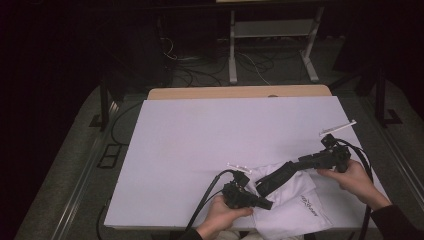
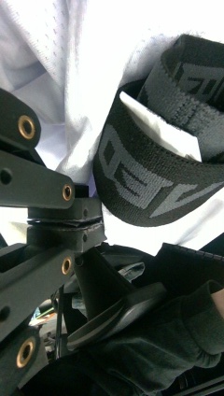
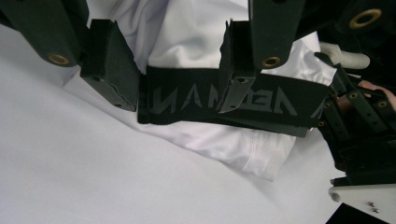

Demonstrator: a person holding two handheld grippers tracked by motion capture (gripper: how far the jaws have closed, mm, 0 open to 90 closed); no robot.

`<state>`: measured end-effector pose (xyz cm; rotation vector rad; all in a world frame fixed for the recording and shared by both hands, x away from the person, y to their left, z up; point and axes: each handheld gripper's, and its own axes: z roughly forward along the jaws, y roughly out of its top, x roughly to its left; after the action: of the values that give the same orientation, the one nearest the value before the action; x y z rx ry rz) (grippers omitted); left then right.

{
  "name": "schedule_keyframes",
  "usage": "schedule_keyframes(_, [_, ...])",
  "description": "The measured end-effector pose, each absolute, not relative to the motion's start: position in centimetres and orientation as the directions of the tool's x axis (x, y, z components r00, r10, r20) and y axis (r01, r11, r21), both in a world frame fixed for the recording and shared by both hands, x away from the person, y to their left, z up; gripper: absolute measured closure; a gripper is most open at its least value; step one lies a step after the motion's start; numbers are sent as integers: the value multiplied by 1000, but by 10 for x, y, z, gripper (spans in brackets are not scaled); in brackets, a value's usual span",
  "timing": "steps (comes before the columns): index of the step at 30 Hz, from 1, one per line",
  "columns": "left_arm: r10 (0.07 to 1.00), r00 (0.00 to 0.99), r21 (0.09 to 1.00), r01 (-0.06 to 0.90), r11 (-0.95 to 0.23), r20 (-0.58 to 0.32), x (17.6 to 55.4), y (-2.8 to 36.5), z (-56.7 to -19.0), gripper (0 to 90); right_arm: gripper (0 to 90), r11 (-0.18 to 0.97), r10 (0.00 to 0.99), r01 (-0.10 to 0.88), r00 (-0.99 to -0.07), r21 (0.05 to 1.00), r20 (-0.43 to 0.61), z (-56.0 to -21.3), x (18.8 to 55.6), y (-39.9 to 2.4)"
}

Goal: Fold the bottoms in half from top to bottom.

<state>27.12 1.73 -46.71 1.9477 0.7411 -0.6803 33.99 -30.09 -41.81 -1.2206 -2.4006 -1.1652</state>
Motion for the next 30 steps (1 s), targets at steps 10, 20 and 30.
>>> schedule_keyframes(10, [222,666,555,728,-402,-712,272,17,-468,871,465,368,605,782,-612,504,509,-428,352,-294])
schedule_keyframes(20, [222,663,553,731,-401,-715,272,16,-468,871,432,410,594,794,-606,448,529,-439,358,-283])
schedule_keyframes(30, [217,660,553,732,-398,-719,273,16,-468,871,585,410,593,797,-602,443,535,-444,364,-277])
